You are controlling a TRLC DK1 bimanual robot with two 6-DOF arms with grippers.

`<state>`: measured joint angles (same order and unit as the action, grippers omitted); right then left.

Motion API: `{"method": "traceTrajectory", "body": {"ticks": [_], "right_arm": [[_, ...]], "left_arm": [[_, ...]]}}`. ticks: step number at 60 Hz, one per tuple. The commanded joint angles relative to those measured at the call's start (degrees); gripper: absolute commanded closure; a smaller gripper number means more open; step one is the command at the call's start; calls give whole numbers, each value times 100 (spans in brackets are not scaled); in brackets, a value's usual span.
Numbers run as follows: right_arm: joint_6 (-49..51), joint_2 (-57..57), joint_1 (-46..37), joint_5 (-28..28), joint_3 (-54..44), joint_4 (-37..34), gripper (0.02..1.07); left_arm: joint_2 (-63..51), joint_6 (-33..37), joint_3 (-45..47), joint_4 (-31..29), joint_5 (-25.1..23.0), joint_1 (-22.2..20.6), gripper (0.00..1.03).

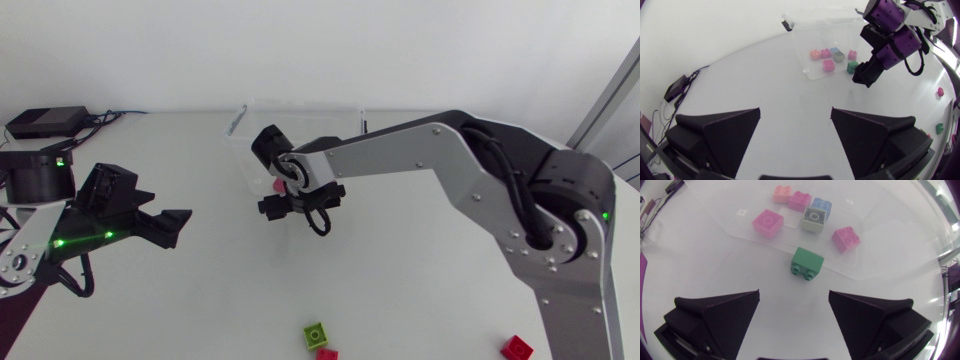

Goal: Pick up the duplo bricks and place them in the container

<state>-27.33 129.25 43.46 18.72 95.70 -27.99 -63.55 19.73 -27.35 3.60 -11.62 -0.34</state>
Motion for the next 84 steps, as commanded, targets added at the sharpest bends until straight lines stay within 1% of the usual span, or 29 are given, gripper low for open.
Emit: {"method": "traceTrajectory", "body": {"ticks": [1,8,12,15,19,23,27,33,43,47,48,61,84], "right_arm": [[-352,241,-4,97,247,-163,7],[-484,399,-31,211,511,-286,8],[-554,461,-22,308,625,-321,16],[-563,531,4,413,748,-356,19],[-659,619,13,571,898,-532,19],[-695,680,22,589,1003,-611,19],[-774,795,22,606,1205,-840,20],[-765,847,31,712,1311,-901,32],[-765,918,22,721,1443,-989,37],[-747,944,22,730,1487,-1016,45],[-747,944,22,738,1495,-1024,45],[-721,1058,22,791,1689,-1191,46],[-765,1067,4,791,1724,-1218,46]], "left_arm": [[-96,40,99,71,-69,16,4],[-149,31,90,133,-130,60,4],[-175,40,81,141,-139,60,4],[-175,40,81,141,-139,60,4],[-175,49,81,141,-139,60,4],[-175,49,90,141,-157,69,4],[-158,58,90,141,-192,95,4],[-158,58,90,141,-280,139,4],[-140,66,107,141,-306,157,4],[-123,66,116,133,-332,157,4],[-123,66,125,133,-341,157,4],[-61,66,143,133,-350,157,4],[106,66,239,106,-403,166,4]]}}
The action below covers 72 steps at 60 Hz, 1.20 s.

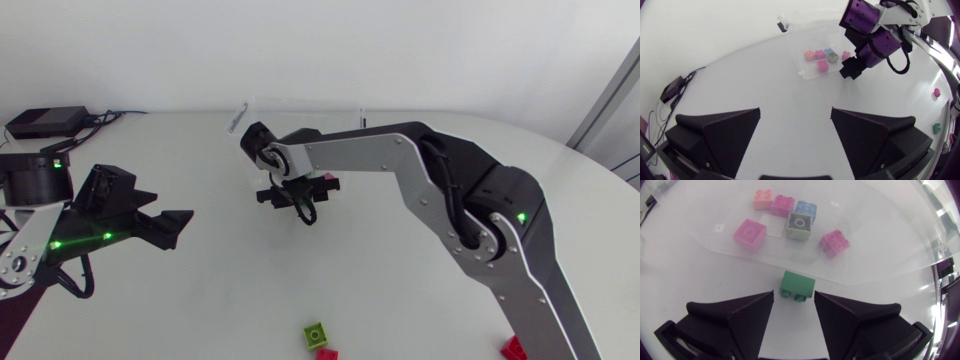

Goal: Pick up the duplo bricks and place them in the container

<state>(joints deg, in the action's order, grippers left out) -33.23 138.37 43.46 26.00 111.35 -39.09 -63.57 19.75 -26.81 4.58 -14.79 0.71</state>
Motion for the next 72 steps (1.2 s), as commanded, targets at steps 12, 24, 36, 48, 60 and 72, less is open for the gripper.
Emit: {"method": "traceTrajectory", "body": {"ticks": [12,24,36,48,60,72], "right_arm": [[-236,208,4,63,256,-169,47],[-271,252,-4,63,335,-231,49],[-307,349,-13,90,519,-398,55],[-289,446,-40,90,686,-556,59],[-254,595,-40,195,968,-890,72],[-219,279,13,309,493,-872,80]], "left_arm": [[205,64,229,-1,-121,70,4],[249,64,246,-18,-130,70,4],[310,64,273,-45,-130,70,4],[319,64,281,-54,-130,43,4],[319,64,281,-62,-130,26,4],[407,73,334,-124,-130,34,4]]}}
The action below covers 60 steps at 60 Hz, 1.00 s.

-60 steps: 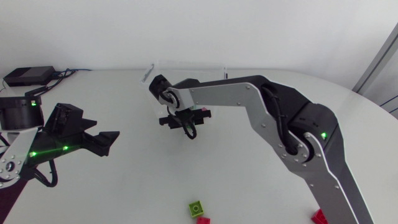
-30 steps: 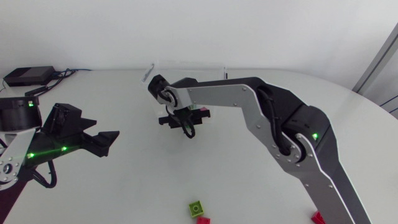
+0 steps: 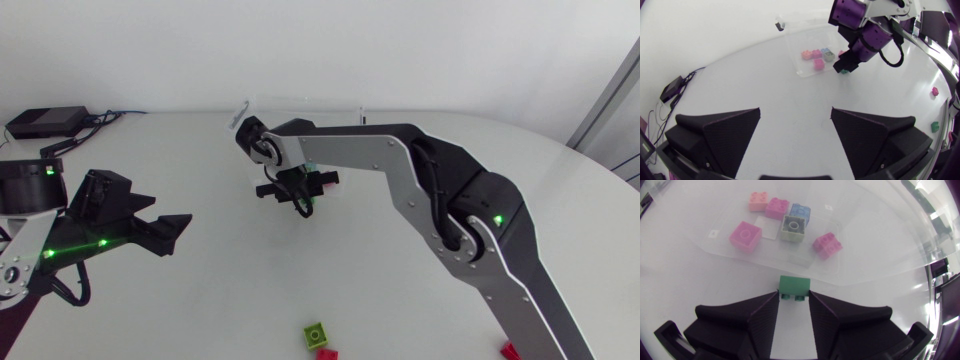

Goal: Pick up the duplo bricks and place them in the container

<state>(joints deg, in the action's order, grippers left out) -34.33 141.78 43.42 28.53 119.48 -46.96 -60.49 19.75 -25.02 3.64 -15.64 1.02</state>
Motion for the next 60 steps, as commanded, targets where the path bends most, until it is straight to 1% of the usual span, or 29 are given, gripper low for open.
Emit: {"method": "traceTrajectory", "body": {"ticks": [1,4,7,10,14,24,29,33,37,44,51,60], "right_arm": [[-109,-124,26,56,-417,-50,80],[-92,-379,53,3,-848,187,80],[5,-695,70,-155,-1366,583,80],[40,-932,70,-287,-1718,776,80],[119,-1302,176,-243,-2113,961,80],[418,-2427,404,-164,-2728,1259,80],[620,-3094,413,-129,-2931,1506,80],[708,-3464,369,-129,-2895,1532,80],[822,-3762,255,-111,-2720,1523,80],[998,-3886,-53,-120,-2210,1444,80],[1139,-3657,-281,-146,-1718,1400,80],[1306,-2848,-668,-375,-1006,1347,79]], "left_arm": [[99,82,155,-30,-36,13,4],[99,117,172,-39,-36,13,4],[90,152,181,-39,-36,21,4],[81,179,172,-56,-36,21,4],[81,205,155,-74,-36,21,5],[46,363,67,-223,-36,-40,5],[28,609,-30,-522,-36,-198,5],[72,697,-30,-610,-36,-330,5],[125,890,-65,-891,-45,-576,5],[134,1075,-188,-1278,-53,-857,5],[99,1110,-329,-1717,-45,-1191,5],[-42,1110,-504,-2341,-18,-1649,5]]}}
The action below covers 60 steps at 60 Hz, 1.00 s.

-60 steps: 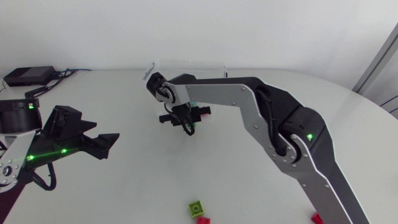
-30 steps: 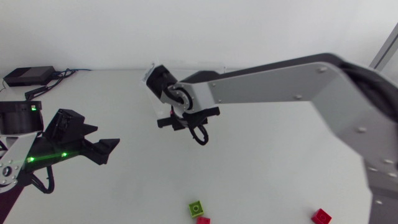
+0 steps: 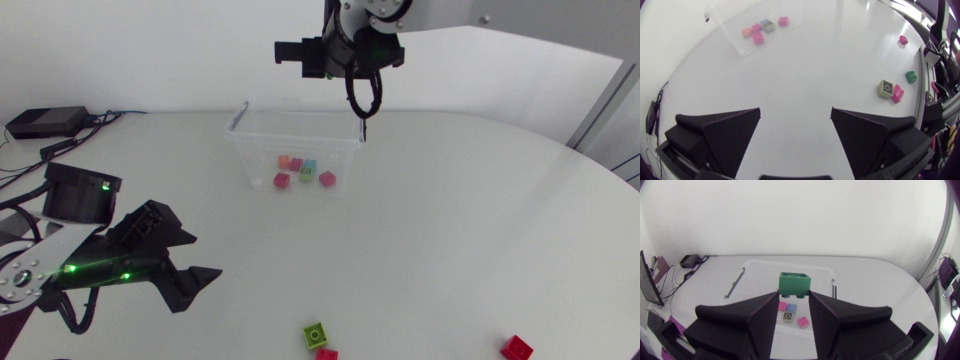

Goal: Pick up the duplo bricks and place them in the container

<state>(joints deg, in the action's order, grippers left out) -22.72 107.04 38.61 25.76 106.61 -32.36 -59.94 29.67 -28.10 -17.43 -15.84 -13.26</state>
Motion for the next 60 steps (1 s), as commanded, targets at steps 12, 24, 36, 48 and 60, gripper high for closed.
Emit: {"method": "traceTrajectory", "body": {"ticks": [12,24,36,48,60], "right_arm": [[251,1758,-600,-590,1231,-359,79],[347,2163,-706,-765,1600,-508,30],[382,2330,-934,-1064,2163,-1176,6],[558,1477,-1084,-1662,1345,-1044,6],[892,185,-1092,-1987,-281,2,6]], "left_arm": [[-167,373,-56,-718,2,-907,5],[158,1050,111,-1351,-332,-1355,4],[492,1805,138,-1922,-640,-1663,4],[308,2166,199,-2115,-658,-2216,5],[97,2570,261,-2247,-658,-2436,6]]}}
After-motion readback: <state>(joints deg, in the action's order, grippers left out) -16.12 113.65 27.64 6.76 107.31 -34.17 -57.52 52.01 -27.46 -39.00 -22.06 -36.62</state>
